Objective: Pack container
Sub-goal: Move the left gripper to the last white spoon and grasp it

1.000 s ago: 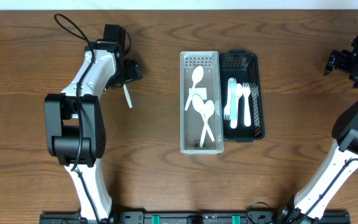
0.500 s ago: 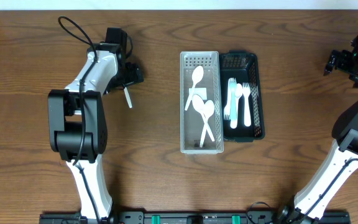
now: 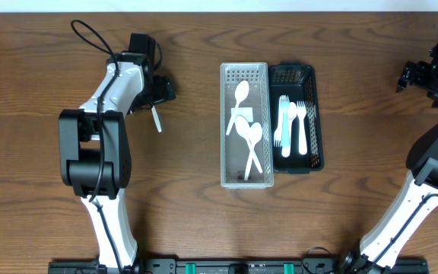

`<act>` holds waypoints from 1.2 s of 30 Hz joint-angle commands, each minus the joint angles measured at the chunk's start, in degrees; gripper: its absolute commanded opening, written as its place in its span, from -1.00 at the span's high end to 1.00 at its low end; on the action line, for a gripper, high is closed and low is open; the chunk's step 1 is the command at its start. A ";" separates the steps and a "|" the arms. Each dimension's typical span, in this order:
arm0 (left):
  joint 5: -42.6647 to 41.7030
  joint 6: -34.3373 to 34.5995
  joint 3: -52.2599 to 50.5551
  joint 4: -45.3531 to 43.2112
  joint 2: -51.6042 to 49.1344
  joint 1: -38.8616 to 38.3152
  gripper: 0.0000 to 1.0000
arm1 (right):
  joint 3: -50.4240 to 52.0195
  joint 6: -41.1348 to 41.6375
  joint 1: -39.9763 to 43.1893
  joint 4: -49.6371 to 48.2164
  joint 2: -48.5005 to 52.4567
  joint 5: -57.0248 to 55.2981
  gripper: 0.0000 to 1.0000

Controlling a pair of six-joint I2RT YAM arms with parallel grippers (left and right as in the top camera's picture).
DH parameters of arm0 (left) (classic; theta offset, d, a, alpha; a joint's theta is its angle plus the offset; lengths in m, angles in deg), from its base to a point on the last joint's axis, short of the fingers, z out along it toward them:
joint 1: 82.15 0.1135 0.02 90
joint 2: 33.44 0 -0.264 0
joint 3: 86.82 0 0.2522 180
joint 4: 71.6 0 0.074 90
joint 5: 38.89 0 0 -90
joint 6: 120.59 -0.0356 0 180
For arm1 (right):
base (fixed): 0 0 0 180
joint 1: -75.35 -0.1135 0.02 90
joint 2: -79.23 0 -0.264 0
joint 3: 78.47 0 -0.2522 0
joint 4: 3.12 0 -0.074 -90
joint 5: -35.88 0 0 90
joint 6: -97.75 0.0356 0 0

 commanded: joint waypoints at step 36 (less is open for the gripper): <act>-2.16 -3.76 -0.26 0.79 -3.78 1.62 -0.96 | 0.02 -0.22 0.11 -0.13 -0.48 -0.11 -0.97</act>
